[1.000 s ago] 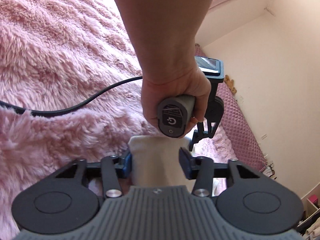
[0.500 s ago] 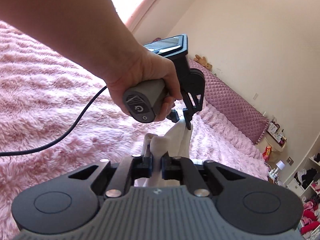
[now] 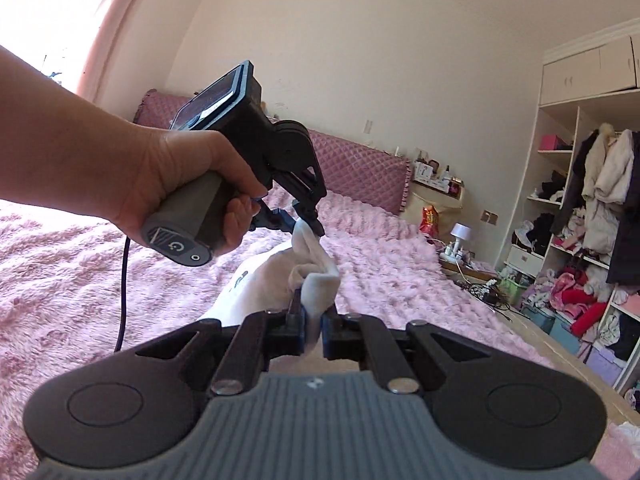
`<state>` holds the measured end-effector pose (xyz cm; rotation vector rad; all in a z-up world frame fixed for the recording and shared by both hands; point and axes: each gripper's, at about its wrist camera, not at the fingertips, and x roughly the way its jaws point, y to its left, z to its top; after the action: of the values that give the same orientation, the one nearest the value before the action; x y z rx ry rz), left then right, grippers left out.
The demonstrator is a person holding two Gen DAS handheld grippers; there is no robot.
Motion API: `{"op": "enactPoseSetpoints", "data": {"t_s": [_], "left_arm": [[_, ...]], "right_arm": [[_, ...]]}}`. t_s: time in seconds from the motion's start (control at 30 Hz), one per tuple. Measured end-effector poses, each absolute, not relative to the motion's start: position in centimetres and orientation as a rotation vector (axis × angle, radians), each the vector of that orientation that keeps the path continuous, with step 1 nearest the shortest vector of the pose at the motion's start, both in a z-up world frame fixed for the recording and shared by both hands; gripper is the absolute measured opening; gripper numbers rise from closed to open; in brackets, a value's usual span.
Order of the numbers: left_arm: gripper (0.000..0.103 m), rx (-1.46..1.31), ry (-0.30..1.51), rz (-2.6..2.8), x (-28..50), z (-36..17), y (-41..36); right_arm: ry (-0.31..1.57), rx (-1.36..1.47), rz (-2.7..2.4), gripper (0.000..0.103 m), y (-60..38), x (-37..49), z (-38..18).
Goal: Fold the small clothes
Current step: 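Lift and flip the folded sweatshirt over with both grippers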
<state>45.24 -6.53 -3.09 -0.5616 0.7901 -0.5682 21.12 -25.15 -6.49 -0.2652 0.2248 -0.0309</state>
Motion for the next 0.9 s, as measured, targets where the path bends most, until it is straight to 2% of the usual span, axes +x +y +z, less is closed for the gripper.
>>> {"op": "enactPoseSetpoints", "data": {"t_s": [0.27,0.57,0.9], "left_arm": [[0.015,-0.469,0.872,-0.571,45.3,-7.1,-15.3],[0.015,-0.333,0.924,-0.516,45.0,-10.5,-20.9],[0.015,-0.359,0.89,-0.541,43.1,-9.5,-22.2]], "right_arm": [[0.314,-0.156,-0.133,0.0,-36.0,20.6,-11.0],[0.428,0.026,-0.157,0.0,-41.8,22.8,-17.0],[0.377,0.105,-0.197,0.0,-41.7,22.3,-16.1]]}}
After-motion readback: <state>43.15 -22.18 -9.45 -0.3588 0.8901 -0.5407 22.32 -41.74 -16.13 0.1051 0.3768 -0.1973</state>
